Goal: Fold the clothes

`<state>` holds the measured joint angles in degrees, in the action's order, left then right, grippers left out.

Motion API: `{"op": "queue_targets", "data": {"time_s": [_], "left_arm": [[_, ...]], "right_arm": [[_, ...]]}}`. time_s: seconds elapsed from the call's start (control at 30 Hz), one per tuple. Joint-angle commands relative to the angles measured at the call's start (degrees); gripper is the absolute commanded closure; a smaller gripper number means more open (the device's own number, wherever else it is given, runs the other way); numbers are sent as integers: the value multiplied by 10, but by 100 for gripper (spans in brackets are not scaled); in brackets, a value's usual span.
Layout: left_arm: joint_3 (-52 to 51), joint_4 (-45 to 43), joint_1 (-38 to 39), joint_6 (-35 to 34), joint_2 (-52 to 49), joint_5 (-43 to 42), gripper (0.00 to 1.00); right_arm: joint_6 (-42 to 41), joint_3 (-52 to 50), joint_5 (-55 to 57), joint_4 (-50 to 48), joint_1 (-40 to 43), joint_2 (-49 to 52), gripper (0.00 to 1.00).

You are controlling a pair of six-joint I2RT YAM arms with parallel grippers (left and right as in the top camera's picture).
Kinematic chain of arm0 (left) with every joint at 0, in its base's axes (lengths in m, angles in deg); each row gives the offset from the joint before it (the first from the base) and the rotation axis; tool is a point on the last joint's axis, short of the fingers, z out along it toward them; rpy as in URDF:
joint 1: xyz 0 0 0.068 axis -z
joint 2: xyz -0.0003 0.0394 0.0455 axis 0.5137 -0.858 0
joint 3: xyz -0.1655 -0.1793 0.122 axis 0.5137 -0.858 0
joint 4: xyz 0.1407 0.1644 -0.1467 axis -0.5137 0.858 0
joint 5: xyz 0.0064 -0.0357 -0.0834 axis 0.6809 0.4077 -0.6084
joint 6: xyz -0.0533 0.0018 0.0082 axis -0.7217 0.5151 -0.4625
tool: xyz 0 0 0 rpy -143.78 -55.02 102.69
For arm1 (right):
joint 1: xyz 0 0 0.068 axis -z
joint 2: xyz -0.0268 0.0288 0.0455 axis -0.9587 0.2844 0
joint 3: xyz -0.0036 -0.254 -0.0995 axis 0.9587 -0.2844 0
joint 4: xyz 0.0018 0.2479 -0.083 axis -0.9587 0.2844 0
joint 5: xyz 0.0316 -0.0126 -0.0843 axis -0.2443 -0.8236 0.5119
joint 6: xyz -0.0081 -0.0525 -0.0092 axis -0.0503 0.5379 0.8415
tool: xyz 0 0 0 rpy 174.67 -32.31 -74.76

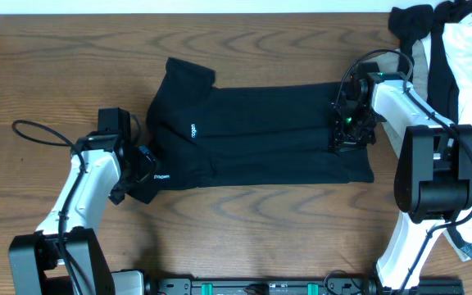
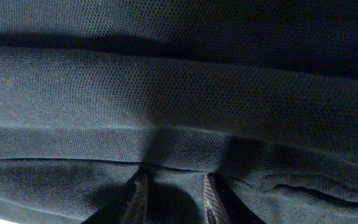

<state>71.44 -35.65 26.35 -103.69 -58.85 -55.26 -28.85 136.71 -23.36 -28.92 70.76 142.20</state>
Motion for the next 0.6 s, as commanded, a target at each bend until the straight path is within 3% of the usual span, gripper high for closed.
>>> {"op": "queue_targets", "data": {"time_s": [0.0,0.17,0.23,0.33,0.47,0.57], "left_arm": [[-24,-15,-3,-2,6,-4,19],[-76,-96,-3,10,6,-33,20],[-85,-116,-3,22,6,-48,27],[-85,-136,-3,59,7,-61,43],[-84,-170,-5,112,7,-35,77],[-84,-199,-15,130,7,9,81]], "right_arm": [[16,-22,15,-13,-3,54,71],[17,-22,15,-10,-3,54,71],[17,-22,15,-10,-3,54,71],[17,-22,15,-10,-3,54,71],[17,-22,15,-7,-3,54,71],[17,-22,15,-5,-3,54,71]]}}
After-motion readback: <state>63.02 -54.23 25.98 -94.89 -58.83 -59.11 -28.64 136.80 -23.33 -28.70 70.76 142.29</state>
